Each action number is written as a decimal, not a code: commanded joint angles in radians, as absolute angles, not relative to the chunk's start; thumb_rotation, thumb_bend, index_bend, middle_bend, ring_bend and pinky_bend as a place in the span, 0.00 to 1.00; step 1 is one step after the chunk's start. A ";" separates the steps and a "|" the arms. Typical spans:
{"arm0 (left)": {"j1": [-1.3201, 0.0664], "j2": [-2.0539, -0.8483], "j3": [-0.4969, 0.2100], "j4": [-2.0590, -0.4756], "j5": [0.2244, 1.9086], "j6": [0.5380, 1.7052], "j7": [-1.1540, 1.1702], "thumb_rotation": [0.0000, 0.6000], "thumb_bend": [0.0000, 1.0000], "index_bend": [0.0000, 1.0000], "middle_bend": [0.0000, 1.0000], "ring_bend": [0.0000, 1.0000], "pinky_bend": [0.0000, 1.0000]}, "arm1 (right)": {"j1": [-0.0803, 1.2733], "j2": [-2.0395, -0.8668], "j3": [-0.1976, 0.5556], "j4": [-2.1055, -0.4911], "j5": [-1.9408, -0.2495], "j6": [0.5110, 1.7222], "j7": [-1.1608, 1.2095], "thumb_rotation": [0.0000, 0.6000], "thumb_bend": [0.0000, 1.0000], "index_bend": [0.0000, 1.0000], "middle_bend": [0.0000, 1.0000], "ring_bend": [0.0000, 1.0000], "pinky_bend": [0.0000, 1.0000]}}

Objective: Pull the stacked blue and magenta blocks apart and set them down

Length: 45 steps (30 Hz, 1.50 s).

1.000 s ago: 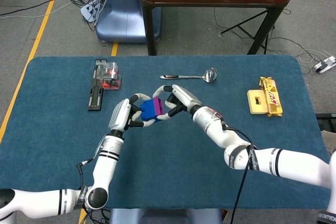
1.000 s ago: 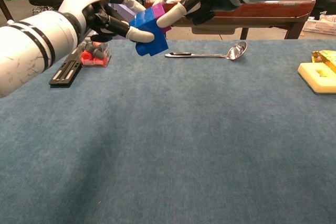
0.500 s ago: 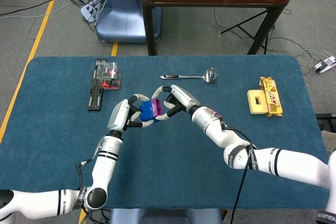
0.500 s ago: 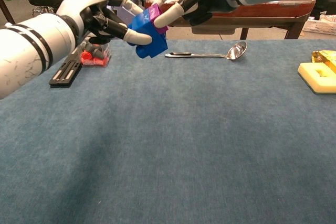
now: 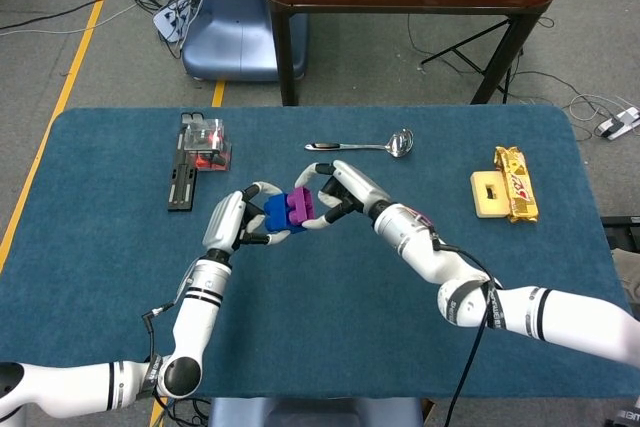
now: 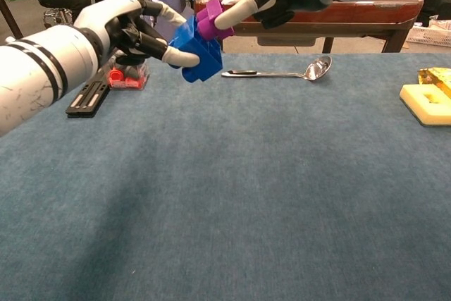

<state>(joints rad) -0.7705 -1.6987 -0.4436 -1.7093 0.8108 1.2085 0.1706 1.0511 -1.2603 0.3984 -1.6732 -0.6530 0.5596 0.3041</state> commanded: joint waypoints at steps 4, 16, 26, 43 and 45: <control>-0.770 -1.694 -0.430 -1.706 0.804 1.199 0.187 1.00 0.32 0.65 1.00 0.93 1.00 | 1.019 -1.236 0.401 -1.688 -0.686 0.552 0.329 1.00 0.05 0.57 1.00 1.00 1.00; -0.781 -1.625 -0.315 -1.713 0.763 1.134 0.360 1.00 0.32 0.65 1.00 0.93 1.00 | 1.007 -1.183 0.281 -1.675 -0.734 0.589 0.184 1.00 0.05 0.57 1.00 1.00 1.00; -0.818 -1.656 -0.198 -1.616 0.802 1.102 0.508 1.00 0.32 0.65 1.00 0.93 1.00 | 1.063 -1.275 0.103 -1.640 -0.666 0.789 -0.205 1.00 0.05 0.57 1.00 1.00 1.00; -0.789 -1.648 -0.147 -1.603 0.845 1.151 0.606 1.00 0.08 0.11 1.00 0.92 1.00 | 1.095 -1.276 0.052 -1.667 -0.502 0.838 -0.409 1.00 0.00 0.00 0.87 0.89 1.00; -0.778 -1.627 -0.146 -1.632 0.848 1.173 0.618 1.00 0.04 0.06 1.00 0.90 1.00 | 1.074 -1.247 0.056 -1.698 -0.523 0.862 -0.396 1.00 0.00 0.00 0.86 0.88 1.00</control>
